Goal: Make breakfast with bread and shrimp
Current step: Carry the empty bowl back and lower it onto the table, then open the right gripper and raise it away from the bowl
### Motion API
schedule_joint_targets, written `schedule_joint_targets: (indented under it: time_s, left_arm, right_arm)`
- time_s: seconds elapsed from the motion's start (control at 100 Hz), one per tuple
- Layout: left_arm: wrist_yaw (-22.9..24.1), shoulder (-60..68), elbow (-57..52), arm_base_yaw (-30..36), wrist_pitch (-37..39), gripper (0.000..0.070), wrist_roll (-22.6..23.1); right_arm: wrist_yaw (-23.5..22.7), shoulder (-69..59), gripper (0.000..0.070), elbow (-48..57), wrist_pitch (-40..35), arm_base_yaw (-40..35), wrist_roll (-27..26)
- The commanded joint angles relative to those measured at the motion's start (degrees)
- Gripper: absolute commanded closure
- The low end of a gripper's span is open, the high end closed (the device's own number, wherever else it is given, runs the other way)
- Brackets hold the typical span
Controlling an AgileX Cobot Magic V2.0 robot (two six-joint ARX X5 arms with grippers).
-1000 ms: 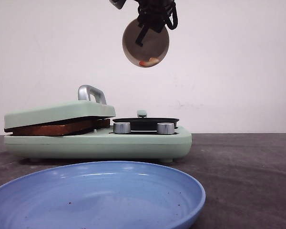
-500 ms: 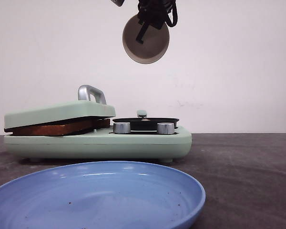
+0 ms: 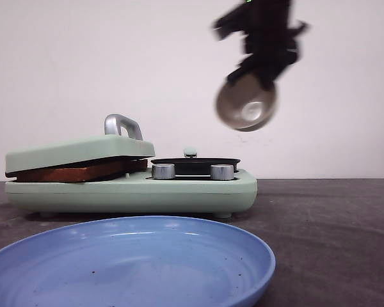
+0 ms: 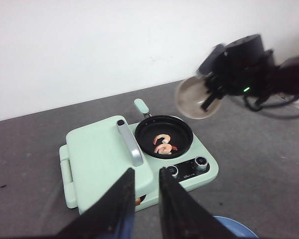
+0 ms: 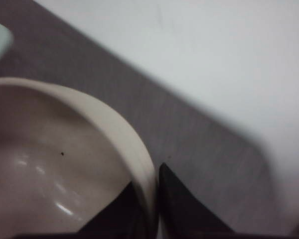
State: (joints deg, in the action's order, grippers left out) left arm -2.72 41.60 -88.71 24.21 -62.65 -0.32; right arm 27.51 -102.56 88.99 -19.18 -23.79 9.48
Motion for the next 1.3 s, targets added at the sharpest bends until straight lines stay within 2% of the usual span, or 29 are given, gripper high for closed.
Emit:
schedule_joint_targets:
  time_s: [0.0, 0.06, 0.18, 0.33, 0.53, 0.7, 0.96, 1.01, 1.091, 1.141, 1.191, 1.291]
  left_arm:
    - [0.2, 0.2, -0.8, 0.3, 0.7, 0.0700, 1.0]
    - [0.2, 0.2, -0.8, 0.3, 1.0, 0.0700, 1.0]
    - [0.2, 0.2, -0.8, 0.3, 1.1, 0.0700, 1.0]
    - [0.2, 0.3, -0.8, 0.3, 1.9, 0.0700, 1.0]
    - [0.2, 0.3, -0.8, 0.3, 4.1, 0.0700, 1.0]
    - [0.2, 0.4, -0.8, 0.3, 4.4, 0.0700, 1.0]
    - [0.2, 1.1, -0.8, 0.3, 4.8, 0.0700, 0.9]
    - [0.2, 1.1, -0.8, 0.3, 4.8, 0.0700, 0.9]
    - [0.2, 1.3, -0.6, 0.3, 4.8, 0.0700, 1.0]
    - [0.2, 1.3, -0.3, 0.3, 4.8, 0.0700, 1.0]
    - [0.3, 1.3, 0.0, 0.3, 4.4, 0.0700, 1.0]
    - [1.6, 1.3, 0.7, 0.3, 2.9, 0.0700, 0.8]
  right_arm:
    - [-7.1, 0.8, 0.0700, 1.2, -6.4, 3.1, -24.3]
    - [-11.8, 0.8, 0.0700, 1.2, -10.2, 5.9, -25.6]
    - [-14.3, 0.8, 0.0700, 0.8, -15.6, 9.7, -24.5]
    - [-21.4, 0.8, 0.0700, -1.3, -17.8, 14.0, -22.6]
    - [-23.4, 0.7, 0.0700, -6.0, -21.4, 18.2, -22.8]
    - [-32.3, 0.6, 0.0700, -10.8, -20.9, 20.8, -23.0]
    - [-33.1, -0.4, 0.0698, -15.3, -21.1, 21.3, -22.1]
    - [-33.1, -0.4, 0.0645, -15.3, -20.8, 21.3, -22.1]
    - [-33.1, -0.4, 0.0450, -15.3, -19.8, 21.3, -22.1]
    - [-33.1, -0.4, 0.0362, -15.3, -19.5, 21.3, -22.1]
    - [-33.1, -0.4, 0.0322, -15.2, -19.5, 21.3, -22.1]
    - [-33.6, 0.3, 0.0316, -14.9, -20.1, 21.3, -21.8]
